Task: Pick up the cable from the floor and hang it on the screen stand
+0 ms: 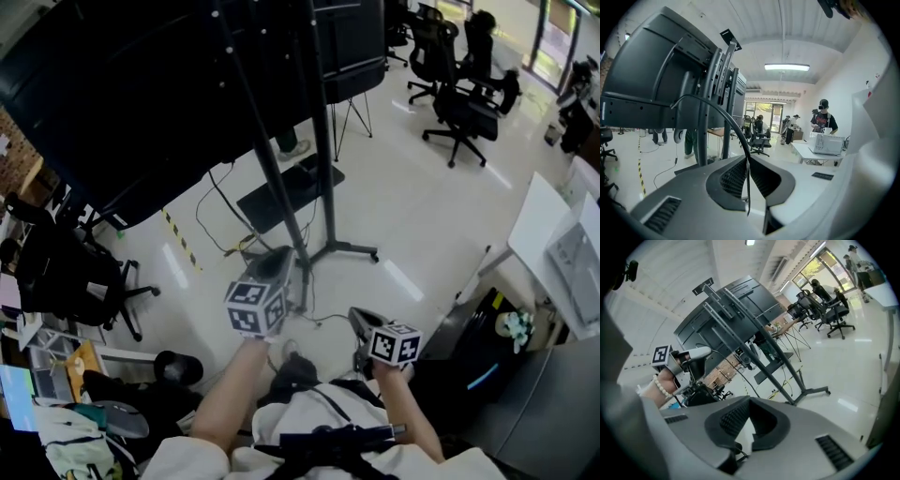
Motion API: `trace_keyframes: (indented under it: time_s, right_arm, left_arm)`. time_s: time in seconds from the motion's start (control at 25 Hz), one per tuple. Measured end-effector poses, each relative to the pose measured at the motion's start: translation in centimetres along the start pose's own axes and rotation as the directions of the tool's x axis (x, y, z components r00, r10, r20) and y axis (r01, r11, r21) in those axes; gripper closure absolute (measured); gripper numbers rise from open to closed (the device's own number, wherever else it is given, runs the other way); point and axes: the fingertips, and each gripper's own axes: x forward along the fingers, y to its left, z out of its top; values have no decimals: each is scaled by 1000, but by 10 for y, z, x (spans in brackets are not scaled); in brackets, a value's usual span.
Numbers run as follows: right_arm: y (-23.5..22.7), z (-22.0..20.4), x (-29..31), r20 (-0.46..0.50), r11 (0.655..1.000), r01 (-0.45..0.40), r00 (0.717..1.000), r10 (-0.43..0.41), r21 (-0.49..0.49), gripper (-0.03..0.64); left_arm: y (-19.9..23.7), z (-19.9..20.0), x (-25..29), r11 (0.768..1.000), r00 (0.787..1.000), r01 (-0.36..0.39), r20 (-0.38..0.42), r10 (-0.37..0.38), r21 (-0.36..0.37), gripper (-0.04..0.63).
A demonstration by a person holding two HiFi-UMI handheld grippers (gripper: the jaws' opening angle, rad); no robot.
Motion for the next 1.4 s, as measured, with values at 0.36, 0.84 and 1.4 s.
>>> trace_keyframes:
  time_s: [0.36,0.84,1.4]
  right_arm:
    - [0,3,10,4,996,-1,1000,1,-88,592]
    - [-55,4,55,-75,927,142,981,-178,-348,433]
    - [-45,19,123,-115,854,106,975,-190,-509,408]
  left_arm:
    - [-5,55,-25,999,997,43,70,-42,-6,572]
    - [-25,163,-39,990,974,117,184,-129,76,574]
    - [-42,275,-53,965,910,224,327,-256,133,575]
